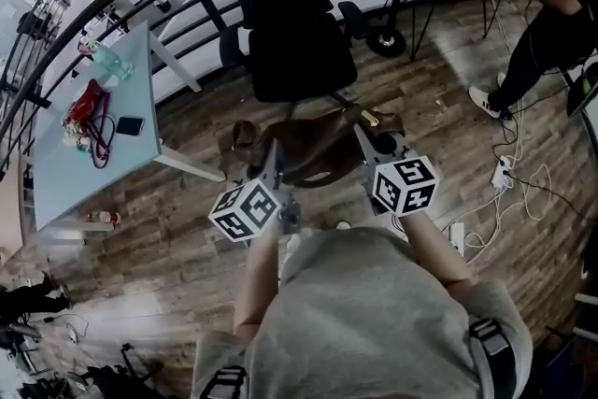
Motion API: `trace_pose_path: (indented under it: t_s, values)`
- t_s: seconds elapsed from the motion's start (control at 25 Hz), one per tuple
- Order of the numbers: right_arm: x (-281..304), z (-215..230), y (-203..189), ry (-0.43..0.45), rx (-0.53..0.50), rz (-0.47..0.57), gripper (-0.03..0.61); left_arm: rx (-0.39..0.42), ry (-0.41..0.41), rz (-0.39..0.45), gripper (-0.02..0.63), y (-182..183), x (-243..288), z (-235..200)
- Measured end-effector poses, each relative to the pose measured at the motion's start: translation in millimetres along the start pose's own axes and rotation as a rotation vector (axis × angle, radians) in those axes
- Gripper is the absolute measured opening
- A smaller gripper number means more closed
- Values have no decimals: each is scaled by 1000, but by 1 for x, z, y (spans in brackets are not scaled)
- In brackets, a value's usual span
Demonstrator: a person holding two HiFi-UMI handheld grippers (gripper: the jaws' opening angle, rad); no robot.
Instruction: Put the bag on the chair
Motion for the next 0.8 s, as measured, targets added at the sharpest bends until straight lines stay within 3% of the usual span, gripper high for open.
trace_pose_path:
  t_s: [0.48, 0.8]
  values:
    - [4, 1, 2, 19, 20, -2, 18, -37, 4, 23, 17, -4, -1, 0]
    - [38, 16, 9, -4, 30, -4, 18, -46, -12, 18, 17, 9, 36, -16]
Point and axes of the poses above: the fingertips, and each gripper's own axes: x forward along the fingers, z to its right, y out of its top, the point moved 5 cm from there along -x, backward along the fingers, and after that the axes turned 2 degrees about x, right-handed, at the moved point
